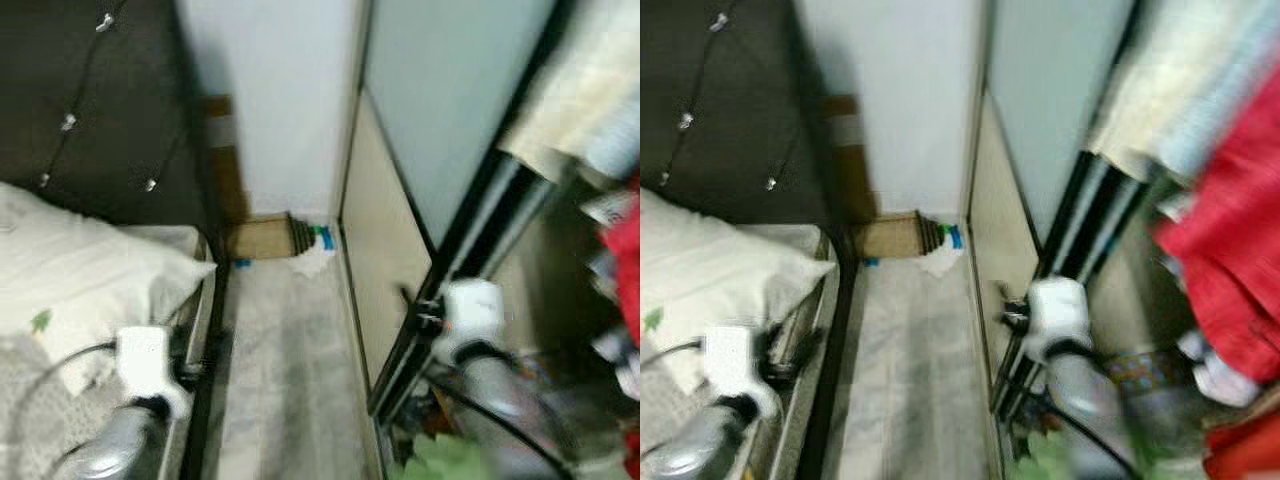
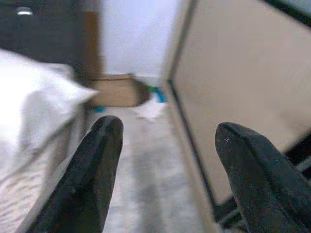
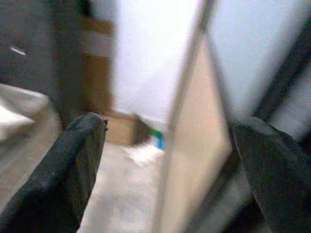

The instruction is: Clean up the room

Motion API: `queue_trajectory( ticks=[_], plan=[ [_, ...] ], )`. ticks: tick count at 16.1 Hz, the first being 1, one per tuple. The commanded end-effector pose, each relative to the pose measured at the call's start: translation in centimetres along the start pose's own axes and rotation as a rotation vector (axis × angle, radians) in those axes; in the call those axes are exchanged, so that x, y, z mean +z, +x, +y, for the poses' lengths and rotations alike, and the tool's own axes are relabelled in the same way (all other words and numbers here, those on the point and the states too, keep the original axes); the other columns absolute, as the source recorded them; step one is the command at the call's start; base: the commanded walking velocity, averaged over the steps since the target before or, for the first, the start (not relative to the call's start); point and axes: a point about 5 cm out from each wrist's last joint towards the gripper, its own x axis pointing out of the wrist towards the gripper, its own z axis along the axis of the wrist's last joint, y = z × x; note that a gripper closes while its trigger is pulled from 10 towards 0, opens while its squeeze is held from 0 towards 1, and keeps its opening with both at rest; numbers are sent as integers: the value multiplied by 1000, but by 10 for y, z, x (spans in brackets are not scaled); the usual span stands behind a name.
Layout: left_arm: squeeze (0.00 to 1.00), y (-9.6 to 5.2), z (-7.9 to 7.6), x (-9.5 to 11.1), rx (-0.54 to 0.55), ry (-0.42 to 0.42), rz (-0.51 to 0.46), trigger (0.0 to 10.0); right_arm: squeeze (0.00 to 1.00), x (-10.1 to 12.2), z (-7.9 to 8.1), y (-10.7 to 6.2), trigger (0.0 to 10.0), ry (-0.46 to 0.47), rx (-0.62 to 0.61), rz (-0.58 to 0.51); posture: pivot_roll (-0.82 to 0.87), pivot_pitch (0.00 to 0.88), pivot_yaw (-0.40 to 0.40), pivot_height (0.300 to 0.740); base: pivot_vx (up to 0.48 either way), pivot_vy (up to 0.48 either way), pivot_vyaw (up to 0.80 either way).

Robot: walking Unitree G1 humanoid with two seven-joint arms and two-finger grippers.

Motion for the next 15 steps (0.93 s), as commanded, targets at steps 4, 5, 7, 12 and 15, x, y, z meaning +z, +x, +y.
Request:
queue_trajectory(
  ticks=[4,5,7,12,15],
  plan=[
    [0,4,-7,5,-48,-4,-25,10000,0,-4,-10,-6,10000,-9,-19,28,33,0,-71,740,0,0,800],
    [0,4,-8,4,-52,-4,-22,10000,0,-5,-10,-7,10000,-6,-22,31,31,0,-69,740,0,0,800],
    [0,4,-11,3,-67,0,-21,10000,0,-4,-10,-6,10000,-3,-21,29,31,0,-66,740,0,0,800],
    [0,11,-9,5,-112,24,-9,10000,0,-8,-9,5,10000,22,-53,18,57,0,-20,740,0,0,800],
    [0,19,-14,14,-196,37,-1,10000,0,-8,-5,14,10000,39,-70,3,50,0,14,740,0,0,794]
  ],
)
